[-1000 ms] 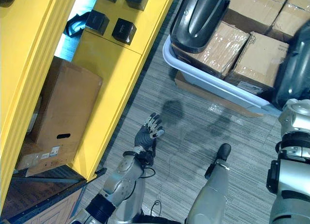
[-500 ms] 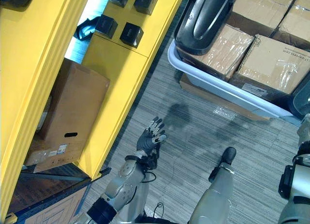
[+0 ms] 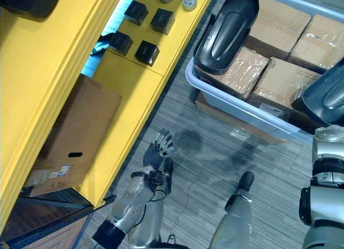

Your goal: Walk over and take plastic housings, then place them on the shelf

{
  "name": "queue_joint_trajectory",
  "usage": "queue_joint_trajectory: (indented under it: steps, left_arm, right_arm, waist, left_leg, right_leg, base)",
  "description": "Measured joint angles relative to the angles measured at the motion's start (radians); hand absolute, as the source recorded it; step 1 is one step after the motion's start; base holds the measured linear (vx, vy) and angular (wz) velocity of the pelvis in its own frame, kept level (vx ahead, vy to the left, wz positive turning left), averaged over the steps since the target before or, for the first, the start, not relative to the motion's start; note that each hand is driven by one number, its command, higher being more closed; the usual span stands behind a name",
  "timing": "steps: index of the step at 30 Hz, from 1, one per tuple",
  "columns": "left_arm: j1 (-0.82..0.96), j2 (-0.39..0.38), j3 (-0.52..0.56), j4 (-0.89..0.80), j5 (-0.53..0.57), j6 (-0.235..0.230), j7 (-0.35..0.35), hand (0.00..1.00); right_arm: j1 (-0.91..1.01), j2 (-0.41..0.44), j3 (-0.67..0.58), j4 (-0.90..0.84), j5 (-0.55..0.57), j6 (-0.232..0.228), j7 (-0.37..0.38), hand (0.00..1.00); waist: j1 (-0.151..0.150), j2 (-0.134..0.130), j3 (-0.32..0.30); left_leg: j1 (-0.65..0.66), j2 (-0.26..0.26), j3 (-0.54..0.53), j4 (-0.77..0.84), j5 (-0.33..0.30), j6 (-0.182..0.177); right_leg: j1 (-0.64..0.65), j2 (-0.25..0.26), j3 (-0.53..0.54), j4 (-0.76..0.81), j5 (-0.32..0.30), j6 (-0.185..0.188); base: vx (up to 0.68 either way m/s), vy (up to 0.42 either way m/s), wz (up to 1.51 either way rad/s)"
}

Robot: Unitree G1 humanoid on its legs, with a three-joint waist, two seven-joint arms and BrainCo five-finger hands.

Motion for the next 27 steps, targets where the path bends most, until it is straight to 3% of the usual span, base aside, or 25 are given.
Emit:
queue_joint_trajectory:
  steps: [2, 6, 10, 15, 18, 23, 27]
  left_arm:
    - [-0.015, 0.033, 0.034, -0.023, 0.017, 0.001, 0.0, 0.0]
    - [-0.114, 0.091, 0.083, -0.048, 0.067, 0.014, 0.004, 0.0]
    - [-0.247, 0.134, 0.113, -0.041, 0.091, 0.065, 0.006, 0.0]
    - [-0.436, 0.183, 0.103, 0.086, 0.064, 0.173, -0.021, 0.0]
    - [-0.524, 0.205, 0.099, 0.138, 0.022, 0.237, -0.057, 0.0]
    - [-0.644, 0.226, 0.066, 0.214, -0.21, 0.336, -0.123, 0.0]
    - [-0.681, 0.225, 0.054, 0.223, -0.322, 0.379, -0.151, 0.0]
  right_arm:
    - [-0.001, 0.02, 0.0, -0.03, -0.023, 0.0, 0.0, 1.0]
    - [-0.002, 0.024, 0.02, -0.142, -0.082, -0.001, 0.012, 1.0]
    - [-0.018, 0.047, 0.045, -0.243, -0.165, -0.003, 0.07, 1.0]
    - [-0.018, 0.103, 0.072, -0.358, -0.299, -0.023, 0.139, 1.0]
    - [-0.018, 0.112, 0.09, -0.447, -0.379, -0.068, 0.177, 1.0]
    - [0.001, 0.138, 0.11, -0.576, -0.477, -0.176, 0.204, 1.0]
    - [0.01, 0.14, 0.132, -0.622, -0.52, -0.238, 0.223, 1.0]
  waist:
    - [-0.018, -0.046, -0.002]
    - [-0.048, -0.104, 0.005]
    - [-0.068, -0.164, 0.003]
    - [-0.104, -0.192, 0.007]
    - [-0.123, -0.198, 0.009]
    - [-0.155, -0.223, 0.016]
    - [-0.17, -0.235, 0.016]
  left_leg:
    - [0.023, 0.002, 0.004, 0.001, -0.011, 0.002]
    - [0.055, 0.015, 0.014, 0.012, -0.024, 0.002]
    - [0.106, 0.031, 0.065, -0.003, -0.033, -0.002]
    - [0.173, 0.055, 0.101, -0.039, -0.034, -0.013]
    - [0.21, 0.072, 0.13, -0.075, -0.025, -0.026]
    - [0.299, 0.086, 0.171, -0.129, -0.02, -0.035]
    - [0.313, 0.087, 0.176, -0.14, -0.02, -0.036]
  right_leg:
    - [0.036, 0.007, 0.0, -0.034, 0.009, -0.011]
    - [0.086, 0.025, 0.002, -0.086, 0.027, -0.034]
    - [0.102, 0.03, 0.043, -0.103, 0.035, -0.038]
    - [0.13, 0.049, 0.079, -0.121, 0.049, -0.026]
    - [0.132, 0.062, 0.095, -0.125, 0.052, -0.021]
    - [0.173, 0.071, 0.115, -0.136, 0.053, -0.021]
    - [0.187, 0.072, 0.116, -0.149, 0.052, -0.021]
  base:
    - [0.0, 0.024, -0.06]
    - [0.03, 0.016, -0.11]
    - [0.04, 0.005, -0.26]
    - [0.06, -0.031, -0.24]
    - [0.1, -0.046, -0.24]
    - [0.08, -0.01, -0.16]
    - [0.02, 0.005, -0.02]
